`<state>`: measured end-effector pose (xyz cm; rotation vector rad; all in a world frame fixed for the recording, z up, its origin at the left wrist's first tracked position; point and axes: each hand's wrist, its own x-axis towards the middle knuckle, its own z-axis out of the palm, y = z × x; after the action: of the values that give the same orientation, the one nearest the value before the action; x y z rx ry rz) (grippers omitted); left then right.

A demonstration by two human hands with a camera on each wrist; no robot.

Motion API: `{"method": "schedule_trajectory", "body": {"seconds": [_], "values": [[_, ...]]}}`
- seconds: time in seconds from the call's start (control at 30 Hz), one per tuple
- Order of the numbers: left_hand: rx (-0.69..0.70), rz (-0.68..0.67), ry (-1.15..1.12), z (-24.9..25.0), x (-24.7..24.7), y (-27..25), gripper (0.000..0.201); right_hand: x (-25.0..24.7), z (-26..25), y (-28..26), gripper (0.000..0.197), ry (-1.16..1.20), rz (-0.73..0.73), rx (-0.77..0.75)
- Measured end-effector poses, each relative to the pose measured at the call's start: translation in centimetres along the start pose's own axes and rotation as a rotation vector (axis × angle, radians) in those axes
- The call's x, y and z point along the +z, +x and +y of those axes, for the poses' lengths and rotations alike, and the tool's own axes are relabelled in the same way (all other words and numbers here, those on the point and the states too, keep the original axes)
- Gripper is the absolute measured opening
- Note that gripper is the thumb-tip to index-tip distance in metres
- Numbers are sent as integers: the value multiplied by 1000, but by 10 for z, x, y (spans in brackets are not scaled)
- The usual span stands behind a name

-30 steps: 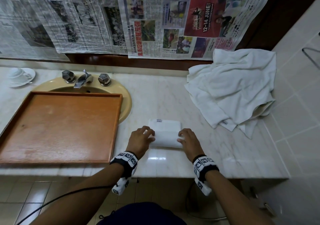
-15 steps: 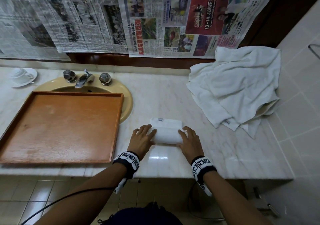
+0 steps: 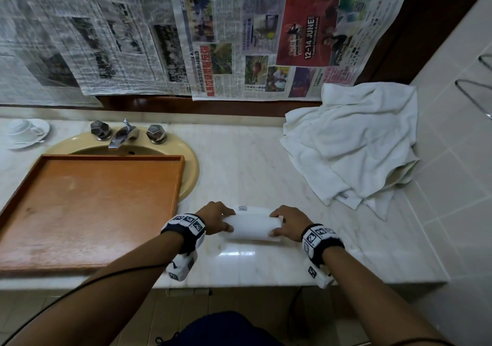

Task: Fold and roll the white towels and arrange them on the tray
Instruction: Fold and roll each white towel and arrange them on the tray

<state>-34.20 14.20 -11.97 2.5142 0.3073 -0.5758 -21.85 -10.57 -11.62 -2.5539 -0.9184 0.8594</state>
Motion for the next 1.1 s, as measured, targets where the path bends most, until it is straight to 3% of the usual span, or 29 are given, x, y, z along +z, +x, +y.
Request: {"method": "schedule_trajectory", "body": {"seconds": [0.13, 0.27, 0.4, 0.47, 0.57, 0.77, 0.9, 1.1], "values": [[16, -63, 57, 6, -1, 6, 32, -11, -1, 4, 58, 66, -40, 22], [6, -49, 46, 6, 4, 10, 27, -14, 0, 8, 63, 154, 2, 56], [-11, -49, 50, 4, 6, 14, 30, -12, -13, 8, 57, -33, 91, -85], [-27, -67, 42, 4, 3, 16, 32, -4, -21, 7, 63, -130, 78, -167], [-91, -36, -18, 4, 0, 19, 38, 9, -21, 9, 65, -150, 111, -170], [-359, 327, -376, 10, 12, 14, 71, 0, -19, 20, 66, -33, 114, -38], [-496, 364, -687, 27, 33, 22, 92, -5, -17, 29, 66, 21, 79, 41], [-462, 394, -1028, 53, 47, 33, 106, -9, -12, 28, 67, 175, 31, 11]]}}
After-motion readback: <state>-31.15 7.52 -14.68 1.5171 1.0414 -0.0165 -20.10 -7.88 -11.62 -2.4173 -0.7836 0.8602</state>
